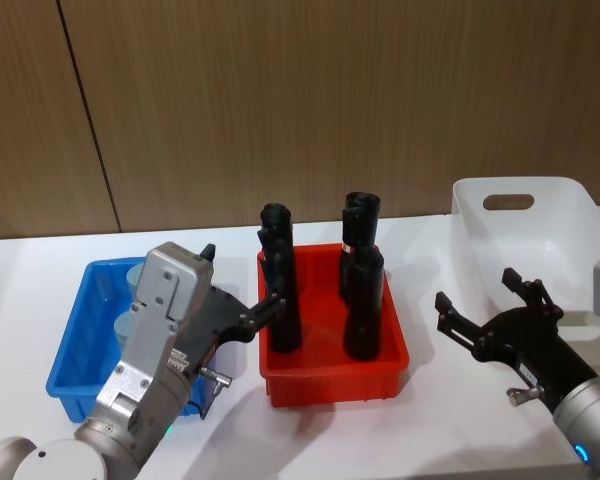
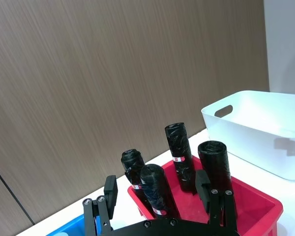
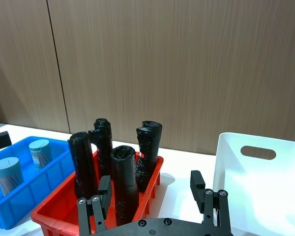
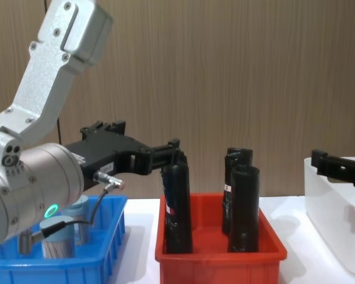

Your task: Pick the cotton swabs from the blue box and place them into the white box.

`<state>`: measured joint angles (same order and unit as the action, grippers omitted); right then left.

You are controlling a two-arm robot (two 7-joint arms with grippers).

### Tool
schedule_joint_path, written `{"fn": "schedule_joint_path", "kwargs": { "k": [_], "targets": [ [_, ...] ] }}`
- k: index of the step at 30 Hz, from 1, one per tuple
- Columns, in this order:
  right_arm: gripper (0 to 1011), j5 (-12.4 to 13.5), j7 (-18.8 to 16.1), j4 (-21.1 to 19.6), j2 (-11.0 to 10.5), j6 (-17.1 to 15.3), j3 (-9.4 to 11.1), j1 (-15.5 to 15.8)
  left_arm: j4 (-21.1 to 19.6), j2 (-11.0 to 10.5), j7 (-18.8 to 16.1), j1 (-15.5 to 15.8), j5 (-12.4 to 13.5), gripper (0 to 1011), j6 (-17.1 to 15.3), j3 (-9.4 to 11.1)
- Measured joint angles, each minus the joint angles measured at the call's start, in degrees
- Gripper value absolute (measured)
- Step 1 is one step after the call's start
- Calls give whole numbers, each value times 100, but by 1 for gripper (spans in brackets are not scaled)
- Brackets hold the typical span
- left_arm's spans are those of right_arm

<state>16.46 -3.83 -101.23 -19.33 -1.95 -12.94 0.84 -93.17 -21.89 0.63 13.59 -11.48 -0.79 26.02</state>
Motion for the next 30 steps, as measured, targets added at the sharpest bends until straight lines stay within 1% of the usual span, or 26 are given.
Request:
{"fn": "schedule_joint_path", "kwargs": {
  "k": [30],
  "targets": [
    [1002, 0, 0, 0, 0, 0, 0, 0, 0, 0, 0, 0, 0, 1004, 0, 0]
  ]
}}
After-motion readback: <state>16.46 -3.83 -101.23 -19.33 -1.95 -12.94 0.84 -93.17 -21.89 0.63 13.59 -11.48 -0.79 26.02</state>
